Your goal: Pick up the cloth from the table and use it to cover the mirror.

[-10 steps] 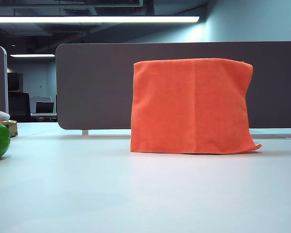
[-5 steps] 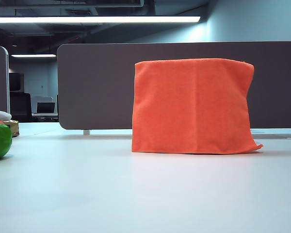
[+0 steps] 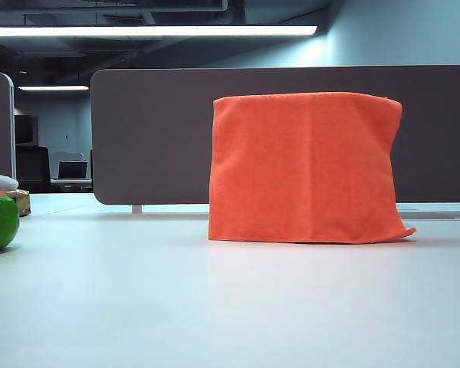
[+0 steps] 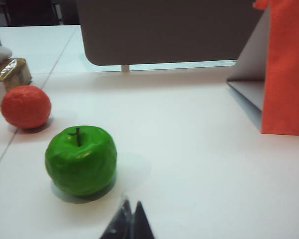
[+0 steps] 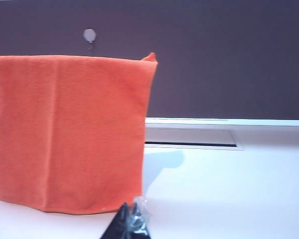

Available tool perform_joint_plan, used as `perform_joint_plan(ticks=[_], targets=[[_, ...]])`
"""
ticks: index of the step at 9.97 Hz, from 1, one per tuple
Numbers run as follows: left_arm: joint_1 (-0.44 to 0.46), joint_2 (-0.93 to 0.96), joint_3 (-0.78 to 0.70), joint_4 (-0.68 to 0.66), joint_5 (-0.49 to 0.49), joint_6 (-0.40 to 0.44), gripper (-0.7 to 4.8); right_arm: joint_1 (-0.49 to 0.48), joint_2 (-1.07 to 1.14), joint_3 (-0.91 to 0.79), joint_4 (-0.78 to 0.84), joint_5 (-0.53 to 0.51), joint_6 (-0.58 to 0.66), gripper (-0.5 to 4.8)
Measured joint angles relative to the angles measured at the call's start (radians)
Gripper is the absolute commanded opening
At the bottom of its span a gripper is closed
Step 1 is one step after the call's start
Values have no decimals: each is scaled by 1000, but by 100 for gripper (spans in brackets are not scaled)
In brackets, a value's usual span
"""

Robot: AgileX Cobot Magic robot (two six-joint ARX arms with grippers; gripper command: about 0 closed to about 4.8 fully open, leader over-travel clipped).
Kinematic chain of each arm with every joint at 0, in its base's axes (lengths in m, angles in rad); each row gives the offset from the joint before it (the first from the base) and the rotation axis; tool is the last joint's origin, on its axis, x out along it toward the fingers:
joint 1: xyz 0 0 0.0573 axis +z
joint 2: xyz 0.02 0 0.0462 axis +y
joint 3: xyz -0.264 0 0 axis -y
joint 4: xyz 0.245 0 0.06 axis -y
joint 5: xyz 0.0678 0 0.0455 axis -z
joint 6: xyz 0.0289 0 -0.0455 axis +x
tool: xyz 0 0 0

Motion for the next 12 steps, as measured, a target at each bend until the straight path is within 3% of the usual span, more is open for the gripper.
perform_joint_plan(ticks=[10,12], targets=[[-27,0,0,-4,-24,-23,-6,0,0,0,-43,36,0,-5],[-27,0,0,60,-50,-73,-5,0,0,0,-43,67,-1,-5]])
